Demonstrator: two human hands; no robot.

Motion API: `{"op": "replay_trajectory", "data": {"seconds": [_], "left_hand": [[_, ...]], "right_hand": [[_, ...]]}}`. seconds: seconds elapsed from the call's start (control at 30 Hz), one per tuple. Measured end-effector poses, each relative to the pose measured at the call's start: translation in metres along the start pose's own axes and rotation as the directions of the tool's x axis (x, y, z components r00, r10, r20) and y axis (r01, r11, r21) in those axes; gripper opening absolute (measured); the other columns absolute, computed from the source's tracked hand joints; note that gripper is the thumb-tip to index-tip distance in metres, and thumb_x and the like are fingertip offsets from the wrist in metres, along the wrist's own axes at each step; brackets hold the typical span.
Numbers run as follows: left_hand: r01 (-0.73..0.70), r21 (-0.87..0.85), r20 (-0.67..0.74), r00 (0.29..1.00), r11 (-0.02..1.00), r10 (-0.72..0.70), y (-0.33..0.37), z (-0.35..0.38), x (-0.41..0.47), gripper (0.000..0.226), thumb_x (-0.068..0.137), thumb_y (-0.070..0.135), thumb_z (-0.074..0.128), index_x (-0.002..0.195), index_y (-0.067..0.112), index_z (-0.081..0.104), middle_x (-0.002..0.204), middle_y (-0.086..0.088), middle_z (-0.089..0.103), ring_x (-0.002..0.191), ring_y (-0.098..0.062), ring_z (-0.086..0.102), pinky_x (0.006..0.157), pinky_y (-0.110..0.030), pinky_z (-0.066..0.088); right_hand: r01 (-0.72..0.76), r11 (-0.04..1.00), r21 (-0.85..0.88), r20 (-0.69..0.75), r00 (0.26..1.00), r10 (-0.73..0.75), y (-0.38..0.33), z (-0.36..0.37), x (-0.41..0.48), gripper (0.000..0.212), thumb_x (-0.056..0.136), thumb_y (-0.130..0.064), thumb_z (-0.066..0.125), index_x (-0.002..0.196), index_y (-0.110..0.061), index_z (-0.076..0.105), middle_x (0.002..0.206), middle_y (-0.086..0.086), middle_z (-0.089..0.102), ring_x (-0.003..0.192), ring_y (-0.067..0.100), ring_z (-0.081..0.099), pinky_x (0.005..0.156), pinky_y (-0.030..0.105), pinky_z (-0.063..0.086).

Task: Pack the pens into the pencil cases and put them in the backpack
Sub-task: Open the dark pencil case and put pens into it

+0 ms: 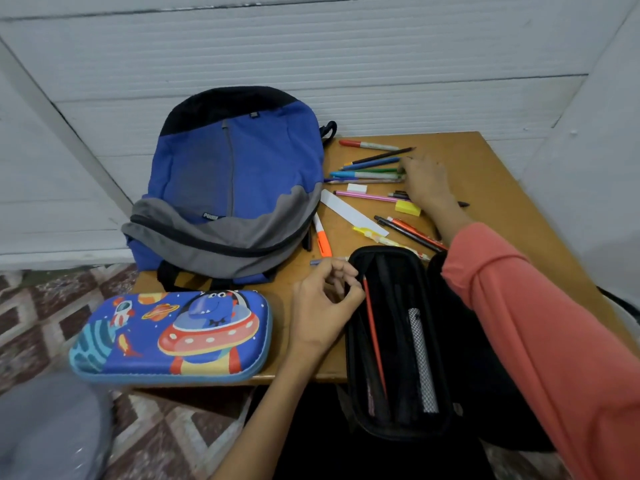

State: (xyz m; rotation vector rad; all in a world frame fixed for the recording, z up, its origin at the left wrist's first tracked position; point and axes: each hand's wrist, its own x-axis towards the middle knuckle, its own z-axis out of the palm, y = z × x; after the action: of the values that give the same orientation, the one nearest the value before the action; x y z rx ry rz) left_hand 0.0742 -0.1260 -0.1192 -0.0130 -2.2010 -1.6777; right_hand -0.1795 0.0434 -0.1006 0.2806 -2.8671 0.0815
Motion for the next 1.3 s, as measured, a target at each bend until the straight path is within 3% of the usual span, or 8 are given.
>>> {"op": "replay_trajectory", "data": {"seconds": [0.13,0.2,0.33,0.57,0.63,0.73,0.93,1.3], "left_hand": [[0.020,0.012,0.002,1.000,1.000,-0.020,0.000,0.001,0.000,0.009,0.074,0.013,0.064,0.083,0.014,0.066,0.076,0.005,0.065,0.063,-0.018,0.055,0.060,-0.018,0.043],[0.024,0.012,0.001,1.000,1.000,-0.024,0.001,0.001,-0.001,0.009,0.075,0.010,0.064,0.083,0.014,0.066,0.076,0.004,0.065,0.063,-0.017,0.055,0.061,-0.017,0.043],[0.033,0.001,0.004,0.999,0.999,-0.033,0.002,0.000,-0.002,0.010,0.076,0.009,0.064,0.083,0.016,0.066,0.077,-0.001,0.066,0.063,-0.010,0.053,0.060,-0.017,0.043],[0.043,-0.027,0.012,0.999,0.999,-0.042,0.002,-0.001,-0.002,0.016,0.077,0.009,0.066,0.080,0.025,0.065,0.080,-0.001,0.067,0.063,-0.005,0.052,0.059,-0.016,0.041],[0.035,-0.020,0.012,0.999,0.999,-0.035,0.002,-0.002,-0.002,0.020,0.079,0.004,0.068,0.081,0.024,0.065,0.079,-0.001,0.067,0.063,-0.005,0.051,0.059,-0.015,0.041],[0.035,-0.013,0.011,0.999,0.999,-0.035,0.001,-0.002,-0.001,0.020,0.079,0.000,0.068,0.082,0.020,0.066,0.077,-0.002,0.066,0.064,-0.006,0.052,0.060,-0.015,0.041],[0.028,-0.005,0.006,1.000,1.000,-0.028,0.002,-0.001,-0.002,0.013,0.077,0.008,0.066,0.081,0.020,0.065,0.078,-0.003,0.067,0.062,-0.004,0.051,0.059,-0.014,0.040],[0.022,0.003,0.004,1.000,1.000,-0.022,0.002,-0.001,-0.001,0.014,0.074,0.010,0.068,0.081,0.022,0.065,0.072,0.008,0.063,0.061,-0.004,0.051,0.058,-0.014,0.039]], "right_hand": [[-0.047,0.996,0.071,-0.031,0.998,0.049,0.001,-0.001,-0.004,0.021,0.092,-0.006,0.051,0.109,-0.008,0.062,0.118,0.016,0.059,0.115,0.035,0.048,0.092,0.043,0.037],[-0.123,0.937,0.327,-0.064,0.986,0.151,0.001,-0.007,-0.005,0.020,0.093,-0.009,0.051,0.109,-0.007,0.062,0.114,0.015,0.060,0.108,0.033,0.054,0.089,0.040,0.042],[-0.096,0.501,0.860,-0.067,0.953,0.296,-0.002,-0.053,-0.008,0.017,0.094,-0.004,0.052,0.093,-0.017,0.063,0.093,-0.003,0.060,0.085,0.011,0.056,0.083,0.033,0.051],[-0.025,-0.226,0.974,-0.012,0.987,-0.161,0.012,-0.123,-0.065,0.024,0.083,-0.003,0.066,0.106,-0.007,0.061,0.088,0.003,0.064,0.090,0.021,0.066,0.081,0.031,0.054],[-0.054,-0.323,0.945,-0.005,0.984,-0.178,0.012,-0.128,-0.083,0.023,0.082,-0.006,0.066,0.104,-0.009,0.061,0.087,0.000,0.066,0.087,0.018,0.066,0.075,0.026,0.054],[-0.135,-0.246,0.960,0.078,0.971,-0.226,0.005,-0.125,-0.110,0.022,0.081,-0.008,0.064,0.103,-0.007,0.062,0.085,-0.001,0.068,0.081,0.013,0.067,0.067,0.022,0.055],[-0.364,0.269,0.892,0.450,0.782,-0.432,-0.022,-0.101,-0.153,0.029,0.078,-0.002,0.071,0.107,0.002,0.066,0.090,0.017,0.066,0.077,0.022,0.068,0.066,0.026,0.058],[-0.403,0.459,0.792,0.566,0.768,-0.301,-0.049,-0.102,-0.190,0.022,0.074,0.000,0.080,0.091,0.003,0.065,0.071,0.010,0.068,0.066,0.025,0.071,0.067,0.033,0.061]]}}
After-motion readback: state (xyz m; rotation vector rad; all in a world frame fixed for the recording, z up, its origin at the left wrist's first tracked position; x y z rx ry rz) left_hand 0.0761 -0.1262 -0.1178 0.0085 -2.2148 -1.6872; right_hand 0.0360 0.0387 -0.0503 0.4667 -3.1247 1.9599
